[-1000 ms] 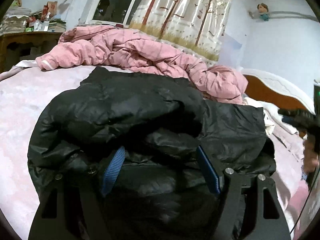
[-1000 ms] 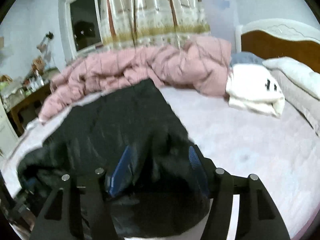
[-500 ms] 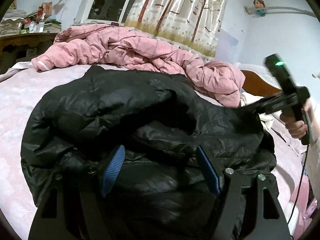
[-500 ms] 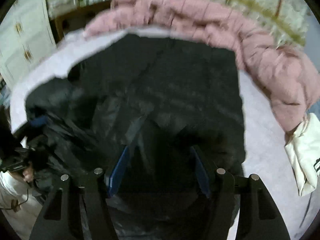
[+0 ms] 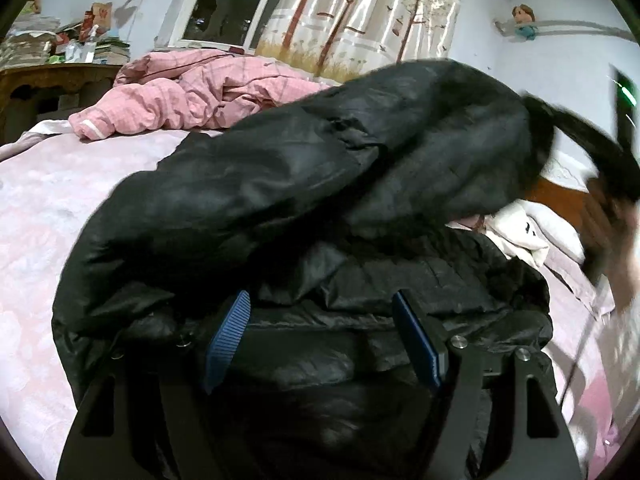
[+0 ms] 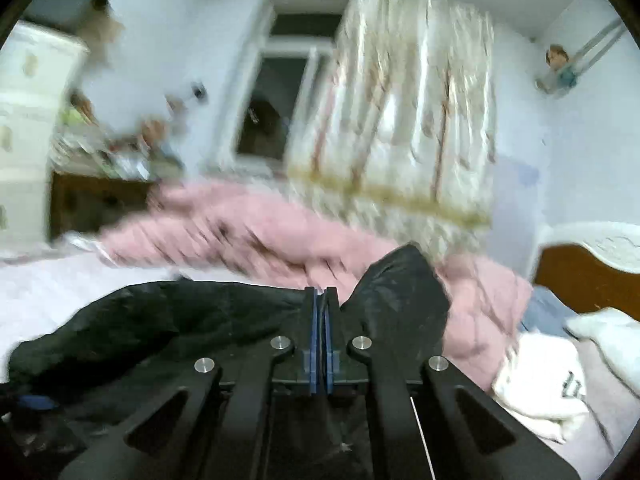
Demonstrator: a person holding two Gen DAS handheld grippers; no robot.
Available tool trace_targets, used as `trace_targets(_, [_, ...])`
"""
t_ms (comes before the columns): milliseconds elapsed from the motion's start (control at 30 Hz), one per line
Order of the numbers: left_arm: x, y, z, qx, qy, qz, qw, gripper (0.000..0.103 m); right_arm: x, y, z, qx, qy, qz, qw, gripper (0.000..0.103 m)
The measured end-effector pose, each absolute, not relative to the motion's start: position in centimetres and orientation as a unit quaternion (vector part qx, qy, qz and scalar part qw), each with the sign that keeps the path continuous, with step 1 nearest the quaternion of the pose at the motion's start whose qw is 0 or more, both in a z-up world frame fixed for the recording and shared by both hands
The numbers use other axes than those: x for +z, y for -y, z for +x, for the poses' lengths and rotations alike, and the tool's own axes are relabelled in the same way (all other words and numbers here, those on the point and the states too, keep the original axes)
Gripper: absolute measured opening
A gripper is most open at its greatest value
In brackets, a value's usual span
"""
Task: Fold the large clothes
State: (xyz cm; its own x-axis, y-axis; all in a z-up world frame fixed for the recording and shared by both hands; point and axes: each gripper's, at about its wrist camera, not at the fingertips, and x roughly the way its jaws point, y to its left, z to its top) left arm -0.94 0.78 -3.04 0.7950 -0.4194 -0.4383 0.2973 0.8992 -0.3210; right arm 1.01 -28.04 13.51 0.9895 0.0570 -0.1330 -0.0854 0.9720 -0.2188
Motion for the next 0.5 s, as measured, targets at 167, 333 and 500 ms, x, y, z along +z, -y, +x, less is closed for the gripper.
trace_targets(167, [-2.5,-1.1,-1.6,-0.200,-0.256,-0.118,0.938,0.072,4.7,29.6,-2.4,0.014,-0.194,-0.168,0.966,0.002])
trace_targets(333, [1.5,-0.5,-5.6,-0.207,-0.201,-0.033,0.957,0.073,-2.1,31.0,-5.3,-0.012,-0.286,-0.135,0.948,0.002])
trace_targets(500, [4.7,1.2,-3.8,-0.152,-0.222,0.066,0.961,0.072,-1.6,32.6,-5.8,-0.005,-0.284,-0.071,0.956,0.002])
